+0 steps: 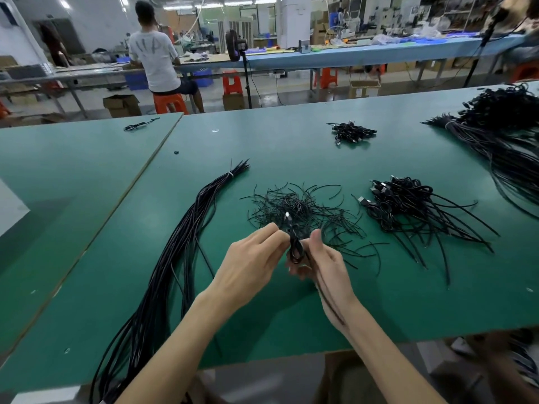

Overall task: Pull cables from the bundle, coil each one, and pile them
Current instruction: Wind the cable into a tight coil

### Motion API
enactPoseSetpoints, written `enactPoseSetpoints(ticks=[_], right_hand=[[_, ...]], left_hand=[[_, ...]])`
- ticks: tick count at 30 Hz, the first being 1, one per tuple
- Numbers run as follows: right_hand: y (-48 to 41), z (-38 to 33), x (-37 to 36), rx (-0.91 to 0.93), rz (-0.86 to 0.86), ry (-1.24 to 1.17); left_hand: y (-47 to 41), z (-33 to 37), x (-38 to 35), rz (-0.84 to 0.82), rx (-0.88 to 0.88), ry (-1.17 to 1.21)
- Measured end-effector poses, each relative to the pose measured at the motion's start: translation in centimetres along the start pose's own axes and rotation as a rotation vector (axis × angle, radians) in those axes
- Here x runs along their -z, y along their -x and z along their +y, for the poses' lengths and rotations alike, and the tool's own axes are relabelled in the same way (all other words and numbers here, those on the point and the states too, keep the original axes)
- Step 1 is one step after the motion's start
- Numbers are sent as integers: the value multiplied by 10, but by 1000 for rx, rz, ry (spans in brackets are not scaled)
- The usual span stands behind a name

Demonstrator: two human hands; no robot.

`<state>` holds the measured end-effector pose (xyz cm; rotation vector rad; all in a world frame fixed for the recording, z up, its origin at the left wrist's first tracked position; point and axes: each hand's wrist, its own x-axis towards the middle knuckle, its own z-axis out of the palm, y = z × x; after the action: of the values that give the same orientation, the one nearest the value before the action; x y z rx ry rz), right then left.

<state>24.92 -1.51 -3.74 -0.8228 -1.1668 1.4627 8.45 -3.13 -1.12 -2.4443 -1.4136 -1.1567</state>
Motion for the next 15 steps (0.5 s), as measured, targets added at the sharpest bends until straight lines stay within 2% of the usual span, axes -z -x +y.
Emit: enactPoseSetpoints(ticks=[3,7,15], right_hand=[[3,0,0,39,-83,105],[3,1,1,52,-132,169],[0,9,1,143,34,319]], left_hand=[[5,-2,2,-71,90,93],[3,-1,5,-51,298,323],[-10,17,11,-99,664,731]])
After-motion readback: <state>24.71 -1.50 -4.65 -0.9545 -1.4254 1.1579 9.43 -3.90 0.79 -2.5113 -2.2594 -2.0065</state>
